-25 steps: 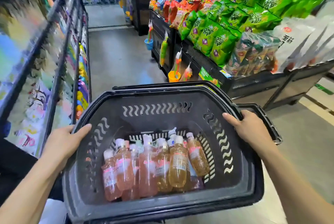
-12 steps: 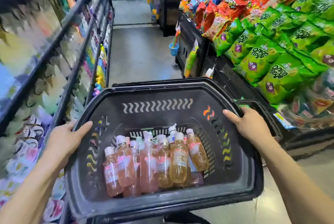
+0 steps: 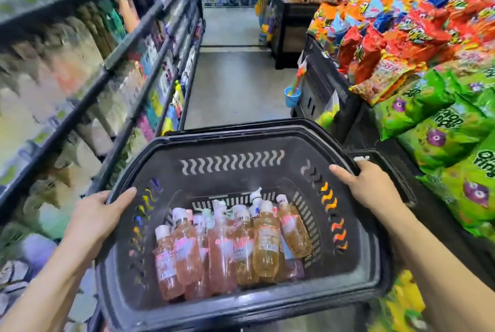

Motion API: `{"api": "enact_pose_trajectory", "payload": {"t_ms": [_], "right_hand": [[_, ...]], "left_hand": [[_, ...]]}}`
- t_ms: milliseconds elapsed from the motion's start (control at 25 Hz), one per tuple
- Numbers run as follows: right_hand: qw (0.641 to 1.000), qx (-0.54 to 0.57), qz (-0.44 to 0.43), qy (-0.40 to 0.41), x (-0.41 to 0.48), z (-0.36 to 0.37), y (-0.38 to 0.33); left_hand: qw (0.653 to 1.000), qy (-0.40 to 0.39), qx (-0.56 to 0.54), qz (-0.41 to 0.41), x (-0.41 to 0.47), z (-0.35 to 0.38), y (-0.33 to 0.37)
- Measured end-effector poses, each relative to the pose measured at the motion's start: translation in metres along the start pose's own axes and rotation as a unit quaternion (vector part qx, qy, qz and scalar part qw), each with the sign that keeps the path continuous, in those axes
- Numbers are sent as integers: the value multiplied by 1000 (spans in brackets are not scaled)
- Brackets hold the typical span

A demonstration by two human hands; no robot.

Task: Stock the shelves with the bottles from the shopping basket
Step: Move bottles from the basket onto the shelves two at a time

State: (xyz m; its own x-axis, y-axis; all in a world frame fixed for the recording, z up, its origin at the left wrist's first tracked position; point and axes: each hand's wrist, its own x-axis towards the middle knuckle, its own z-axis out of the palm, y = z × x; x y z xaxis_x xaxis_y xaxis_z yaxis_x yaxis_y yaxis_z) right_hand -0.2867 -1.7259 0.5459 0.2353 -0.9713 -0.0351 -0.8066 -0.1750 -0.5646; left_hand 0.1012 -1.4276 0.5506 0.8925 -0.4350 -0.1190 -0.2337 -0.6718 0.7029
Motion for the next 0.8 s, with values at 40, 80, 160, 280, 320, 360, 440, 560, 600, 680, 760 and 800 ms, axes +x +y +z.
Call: {"api": "enact_pose_trajectory", "payload": {"t_ms": [40, 80, 160, 280, 320, 360, 440, 560, 600, 680, 760, 800], "right_hand": [[1000, -6, -3, 0, 29, 8, -10], [1000, -9, -3, -4, 58, 16, -19], [1000, -1, 4, -1, 110, 31, -38], [1000, -6, 9, -1, 183, 47, -62], [1000, -5, 11, -2, 209, 53, -71], [1000, -2, 8, 0, 235, 59, -81], [1000, 1, 5, 3, 293, 72, -96], [1000, -10, 0, 0, 379, 94, -115], [1000, -13, -5, 0, 410, 100, -123], [1000, -8, -9, -7, 468, 111, -138], [1000, -6, -13, -15, 527, 119, -163], [1000, -10, -14, -20, 556, 123, -173]], "left_hand": [[1000, -1, 6, 2, 29, 9, 11], [1000, -3, 13, 6, 59, 18, 21], [1000, -7, 9, 16, 115, 34, 43], [1000, -6, 11, 19, 192, 56, 72], [1000, -5, 22, 18, 218, 62, 84], [999, -9, 37, 20, 244, 70, 98], [999, -10, 50, 16, 299, 88, 125], [998, -11, 50, 20, 368, 113, 161], [998, -12, 50, 19, 391, 124, 174], [999, -3, 35, 7, 433, 144, 199], [1000, 11, 28, 6, 478, 161, 222], [999, 13, 38, 1, 500, 169, 234]]}}
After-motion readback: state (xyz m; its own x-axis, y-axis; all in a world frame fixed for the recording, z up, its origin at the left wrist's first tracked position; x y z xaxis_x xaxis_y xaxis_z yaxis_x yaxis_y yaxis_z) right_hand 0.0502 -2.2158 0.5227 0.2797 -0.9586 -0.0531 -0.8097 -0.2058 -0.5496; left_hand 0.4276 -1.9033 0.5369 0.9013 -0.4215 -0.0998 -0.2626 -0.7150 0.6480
